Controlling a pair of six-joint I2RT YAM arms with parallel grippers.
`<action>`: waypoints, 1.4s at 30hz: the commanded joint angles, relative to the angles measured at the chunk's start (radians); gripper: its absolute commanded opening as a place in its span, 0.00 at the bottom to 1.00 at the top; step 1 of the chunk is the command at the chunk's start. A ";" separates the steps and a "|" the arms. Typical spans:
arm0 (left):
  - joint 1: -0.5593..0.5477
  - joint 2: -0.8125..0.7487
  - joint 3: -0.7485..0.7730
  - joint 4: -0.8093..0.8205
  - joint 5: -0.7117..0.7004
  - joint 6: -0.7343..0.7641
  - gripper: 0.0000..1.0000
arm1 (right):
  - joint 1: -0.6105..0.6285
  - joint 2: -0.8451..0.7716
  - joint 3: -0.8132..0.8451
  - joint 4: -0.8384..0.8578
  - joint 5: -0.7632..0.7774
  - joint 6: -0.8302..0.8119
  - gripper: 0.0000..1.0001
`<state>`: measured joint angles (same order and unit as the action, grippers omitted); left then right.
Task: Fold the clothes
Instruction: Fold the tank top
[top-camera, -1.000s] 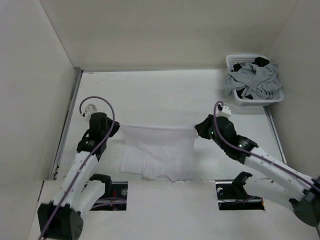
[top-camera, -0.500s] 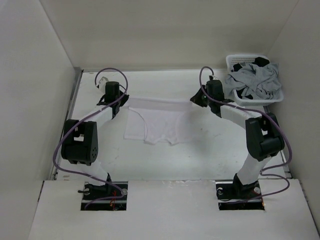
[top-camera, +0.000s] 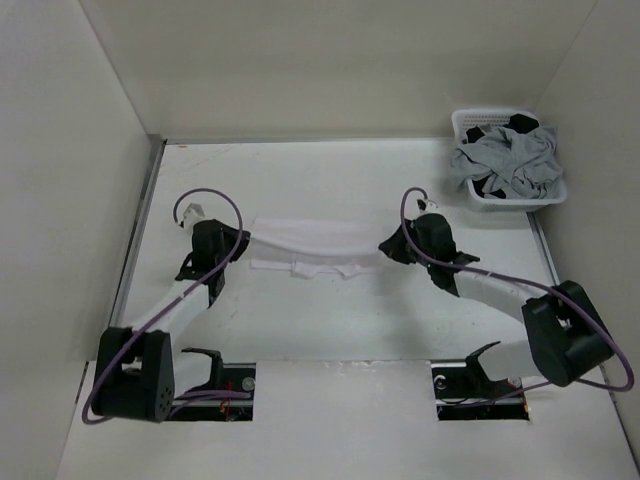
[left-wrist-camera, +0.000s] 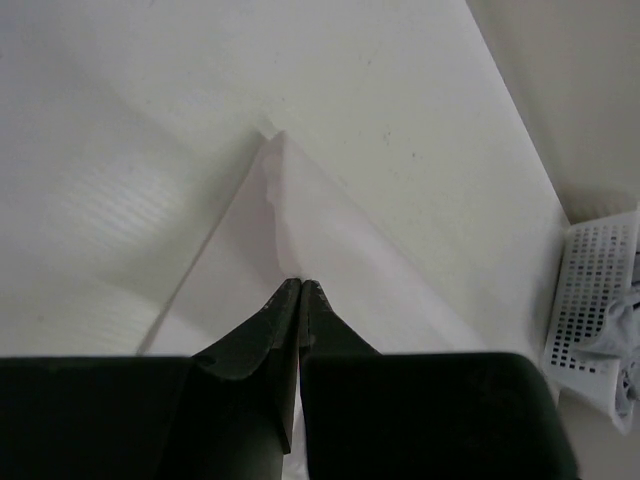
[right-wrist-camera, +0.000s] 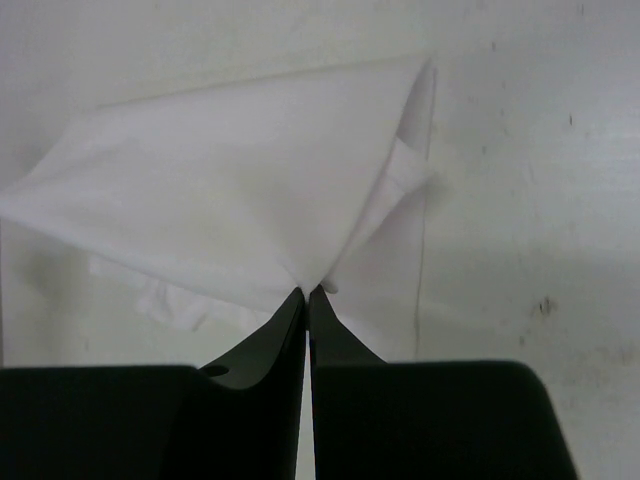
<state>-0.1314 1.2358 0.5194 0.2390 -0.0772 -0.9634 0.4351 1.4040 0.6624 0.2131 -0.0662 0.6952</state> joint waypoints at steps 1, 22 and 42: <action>0.016 -0.163 -0.114 0.053 0.043 -0.020 0.01 | 0.052 -0.098 -0.114 0.080 0.071 0.032 0.07; 0.037 -0.542 -0.313 -0.151 0.013 0.006 0.28 | 0.169 -0.263 -0.291 -0.015 0.188 0.150 0.62; -0.366 -0.383 -0.193 -0.056 -0.200 0.029 0.28 | 0.110 -0.129 -0.380 0.286 0.152 0.359 0.06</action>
<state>-0.4797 0.8711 0.3119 0.1429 -0.2596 -0.9474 0.5442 1.4181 0.3000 0.5365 0.0128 1.0298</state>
